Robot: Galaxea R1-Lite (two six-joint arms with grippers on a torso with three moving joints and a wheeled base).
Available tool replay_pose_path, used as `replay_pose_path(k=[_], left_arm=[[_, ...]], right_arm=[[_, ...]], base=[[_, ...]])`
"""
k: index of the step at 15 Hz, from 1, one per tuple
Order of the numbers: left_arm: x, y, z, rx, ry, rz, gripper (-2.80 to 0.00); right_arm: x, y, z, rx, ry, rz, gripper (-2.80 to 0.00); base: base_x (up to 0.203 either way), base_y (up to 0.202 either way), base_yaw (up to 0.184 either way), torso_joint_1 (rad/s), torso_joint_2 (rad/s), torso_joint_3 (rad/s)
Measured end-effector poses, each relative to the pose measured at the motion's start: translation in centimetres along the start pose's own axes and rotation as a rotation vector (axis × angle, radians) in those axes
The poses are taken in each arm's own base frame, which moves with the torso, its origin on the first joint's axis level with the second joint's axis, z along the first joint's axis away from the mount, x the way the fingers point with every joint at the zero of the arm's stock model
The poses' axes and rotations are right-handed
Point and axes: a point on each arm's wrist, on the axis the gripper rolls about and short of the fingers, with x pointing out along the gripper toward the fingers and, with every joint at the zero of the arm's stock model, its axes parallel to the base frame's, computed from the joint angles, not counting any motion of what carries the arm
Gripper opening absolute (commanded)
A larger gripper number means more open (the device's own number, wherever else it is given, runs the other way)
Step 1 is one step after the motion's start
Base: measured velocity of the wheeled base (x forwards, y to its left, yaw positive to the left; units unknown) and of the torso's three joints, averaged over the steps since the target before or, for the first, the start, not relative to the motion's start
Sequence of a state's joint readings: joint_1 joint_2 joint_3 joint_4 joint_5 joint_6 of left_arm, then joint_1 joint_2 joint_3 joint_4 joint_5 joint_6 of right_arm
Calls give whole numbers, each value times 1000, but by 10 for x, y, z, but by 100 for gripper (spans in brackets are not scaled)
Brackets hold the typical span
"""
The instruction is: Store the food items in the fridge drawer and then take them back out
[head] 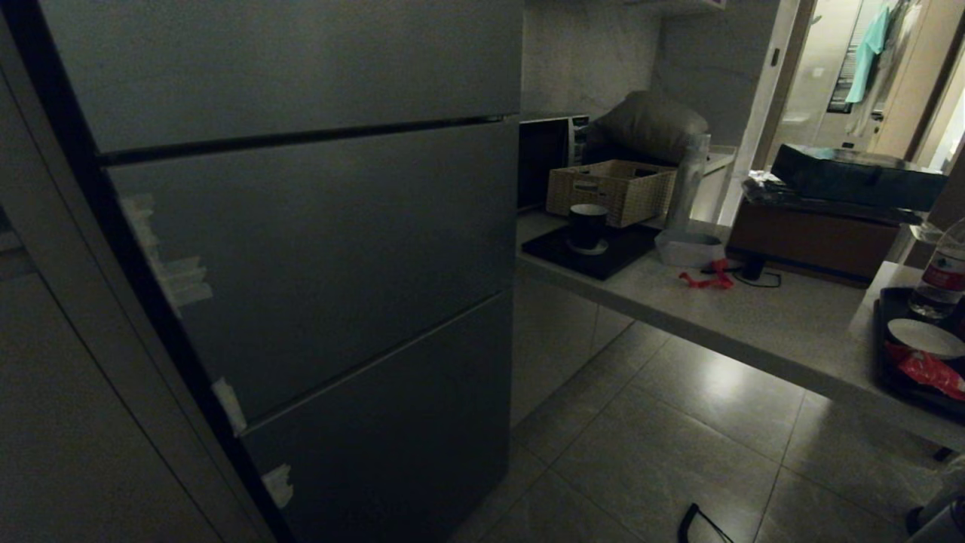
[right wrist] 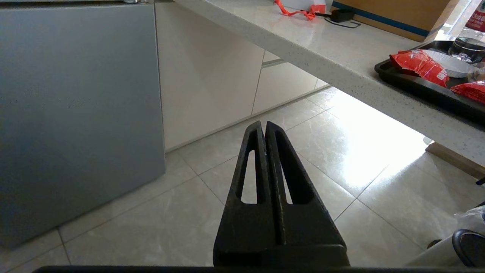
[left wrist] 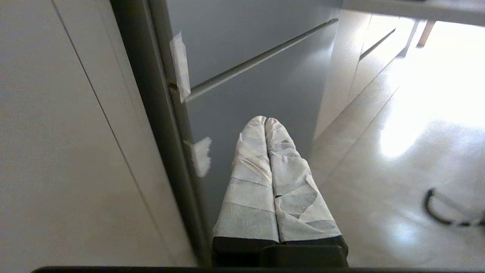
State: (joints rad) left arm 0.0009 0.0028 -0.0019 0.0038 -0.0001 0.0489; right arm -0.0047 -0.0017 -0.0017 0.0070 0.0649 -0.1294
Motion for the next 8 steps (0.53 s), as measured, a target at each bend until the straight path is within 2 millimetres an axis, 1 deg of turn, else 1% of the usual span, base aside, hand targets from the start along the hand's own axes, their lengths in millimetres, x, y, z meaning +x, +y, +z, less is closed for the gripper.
replay_pose_path(k=[2,4,6,8], left_arm=[[0,-1,0,103,-6,-37,-280],[0,-1,0,143,-9,-62,-280],[0,-1,0,93,-6,-40,-280],[0,0,0,-16,-3,-1,-280]], right_arm=[[0,0,0,0,0,0,-280],[0,0,0,1,1,1,-280],[0,0,0,3,1,0,-280],[0,0,0,10,3,-11,-280]], base=[[0,0,0,0,0,0],[0,0,0,0,0,0],[0,0,0,0,0,0],[0,0,0,0,0,0]])
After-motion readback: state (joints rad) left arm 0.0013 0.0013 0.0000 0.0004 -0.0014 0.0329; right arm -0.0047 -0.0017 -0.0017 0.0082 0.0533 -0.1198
